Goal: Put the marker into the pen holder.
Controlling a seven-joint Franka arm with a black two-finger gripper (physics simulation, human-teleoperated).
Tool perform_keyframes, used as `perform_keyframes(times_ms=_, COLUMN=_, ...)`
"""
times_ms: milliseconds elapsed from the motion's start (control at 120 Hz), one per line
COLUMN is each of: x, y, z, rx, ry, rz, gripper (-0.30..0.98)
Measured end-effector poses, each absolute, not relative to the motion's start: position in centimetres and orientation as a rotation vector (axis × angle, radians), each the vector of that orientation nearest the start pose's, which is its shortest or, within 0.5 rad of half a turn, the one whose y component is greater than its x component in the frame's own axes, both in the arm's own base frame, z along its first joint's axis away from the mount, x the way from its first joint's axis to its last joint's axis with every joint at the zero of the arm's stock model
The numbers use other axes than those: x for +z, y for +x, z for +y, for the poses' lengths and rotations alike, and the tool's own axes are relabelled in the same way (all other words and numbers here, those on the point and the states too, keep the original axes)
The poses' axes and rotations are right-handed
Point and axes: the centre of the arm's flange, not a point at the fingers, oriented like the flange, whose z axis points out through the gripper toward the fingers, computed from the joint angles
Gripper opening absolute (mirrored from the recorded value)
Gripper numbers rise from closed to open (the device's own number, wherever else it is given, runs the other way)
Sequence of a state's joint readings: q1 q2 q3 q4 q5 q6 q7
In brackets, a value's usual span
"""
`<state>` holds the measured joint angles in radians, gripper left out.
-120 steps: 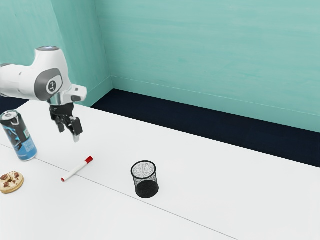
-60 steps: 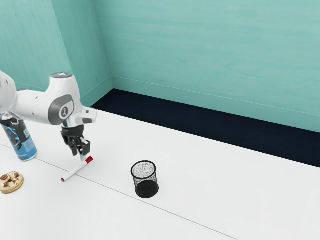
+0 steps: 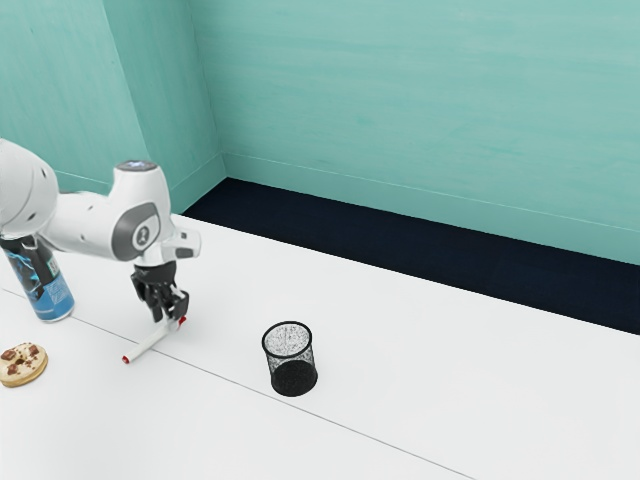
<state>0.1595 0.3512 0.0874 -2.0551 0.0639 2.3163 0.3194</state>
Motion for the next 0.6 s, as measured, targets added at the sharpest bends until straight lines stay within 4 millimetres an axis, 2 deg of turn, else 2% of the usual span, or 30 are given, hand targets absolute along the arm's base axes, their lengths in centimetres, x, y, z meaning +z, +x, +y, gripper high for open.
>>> perform_keyframes(times_ms=192, x=24.84, y=56.48, z=14.28, rx=0.187, ry=-3.087, rz=0.185, gripper=0.24)
perform_keyframes(times_ms=375, x=24.93, y=56.5, z=14.66, rx=0.182, ry=-3.087, rz=0.178, gripper=0.03)
perform_keyframes(times_ms=600, x=25.58, y=56.6, z=14.78, rx=0.164, ry=-3.076, rz=0.175, gripper=-0.08)
